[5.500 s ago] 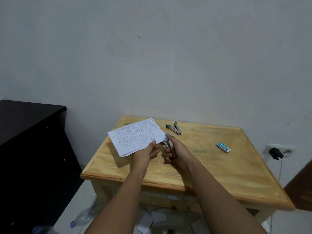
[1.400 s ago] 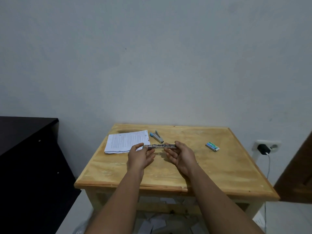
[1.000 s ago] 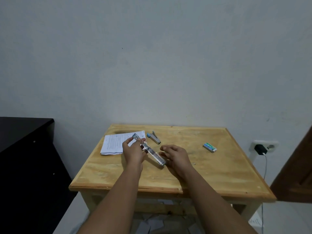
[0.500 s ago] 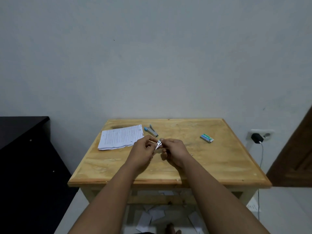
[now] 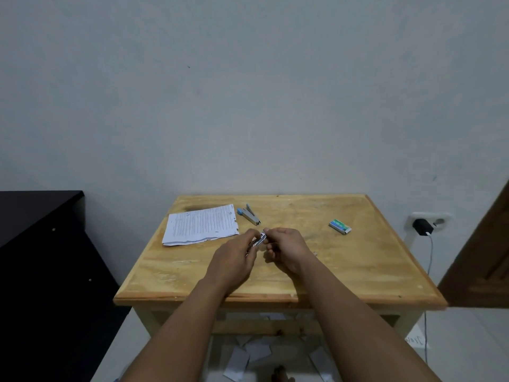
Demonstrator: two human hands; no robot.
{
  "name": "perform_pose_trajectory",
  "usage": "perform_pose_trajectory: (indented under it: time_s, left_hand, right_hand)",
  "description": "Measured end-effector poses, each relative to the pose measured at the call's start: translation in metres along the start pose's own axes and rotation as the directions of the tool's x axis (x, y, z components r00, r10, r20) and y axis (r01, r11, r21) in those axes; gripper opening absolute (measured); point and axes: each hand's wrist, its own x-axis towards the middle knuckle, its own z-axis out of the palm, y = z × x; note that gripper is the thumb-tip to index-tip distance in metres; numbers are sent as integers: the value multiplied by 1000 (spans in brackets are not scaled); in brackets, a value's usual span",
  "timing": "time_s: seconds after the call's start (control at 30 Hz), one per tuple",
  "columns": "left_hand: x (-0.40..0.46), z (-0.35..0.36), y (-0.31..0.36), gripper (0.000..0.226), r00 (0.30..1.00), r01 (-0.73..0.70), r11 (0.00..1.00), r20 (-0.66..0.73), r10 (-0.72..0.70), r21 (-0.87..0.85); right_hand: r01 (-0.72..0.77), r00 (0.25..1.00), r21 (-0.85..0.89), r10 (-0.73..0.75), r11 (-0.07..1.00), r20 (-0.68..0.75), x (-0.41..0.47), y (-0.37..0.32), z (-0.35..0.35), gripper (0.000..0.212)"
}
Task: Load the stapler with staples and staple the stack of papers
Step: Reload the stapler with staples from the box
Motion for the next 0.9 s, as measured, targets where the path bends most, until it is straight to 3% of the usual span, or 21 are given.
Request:
perform_pose_trajectory:
  time_s: [0.3, 0.53, 0.67, 0.77, 0.9]
  left_hand:
    - [4, 2, 2, 13, 999, 27, 998, -40, -25, 59]
    - [8, 8, 5, 25, 997, 52, 996, -57, -47, 78]
    - [7, 7, 0, 13, 999, 32, 996, -41, -29, 82]
    - [6, 6, -1, 29, 1000, 6, 996, -15, -5, 86]
    - [4, 5, -1, 34, 1000, -23, 997, -19, 24, 67]
  right_hand:
    - [49, 999, 16, -49, 999, -8, -4, 6, 3, 22]
    - [74, 996, 31, -73, 997, -43, -3, 6, 3, 21]
    - [66, 997, 45, -64, 997, -44, -3, 3, 3, 23]
    - [43, 998, 41, -41, 998, -52, -4, 1, 2, 25]
    - [25, 999, 48, -23, 999, -48, -5, 0, 4, 28]
